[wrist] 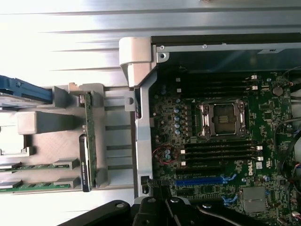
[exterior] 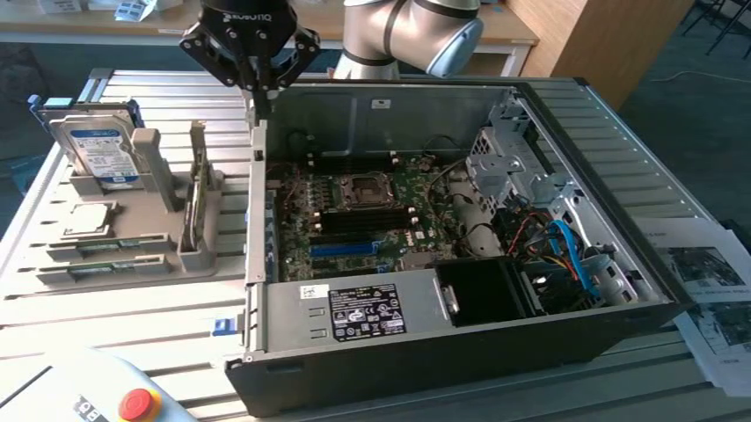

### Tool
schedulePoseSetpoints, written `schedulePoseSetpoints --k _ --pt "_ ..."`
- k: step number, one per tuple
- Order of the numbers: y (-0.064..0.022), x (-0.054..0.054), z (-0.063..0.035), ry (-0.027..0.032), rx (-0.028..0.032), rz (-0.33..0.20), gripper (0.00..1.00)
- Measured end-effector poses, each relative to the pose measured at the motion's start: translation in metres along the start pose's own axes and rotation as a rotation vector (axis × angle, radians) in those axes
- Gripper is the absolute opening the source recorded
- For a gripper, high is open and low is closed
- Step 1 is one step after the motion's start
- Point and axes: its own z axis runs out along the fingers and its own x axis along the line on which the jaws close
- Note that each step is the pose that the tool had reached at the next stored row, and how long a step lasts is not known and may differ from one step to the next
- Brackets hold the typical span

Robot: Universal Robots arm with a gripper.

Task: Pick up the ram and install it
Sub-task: 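Reach for the ram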

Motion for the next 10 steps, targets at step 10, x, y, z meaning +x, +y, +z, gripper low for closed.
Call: schedulePoseSetpoints --k 10 --pt "-0.0016 0.020 0.0013 0.0001 0.0001 0.000 0.10"
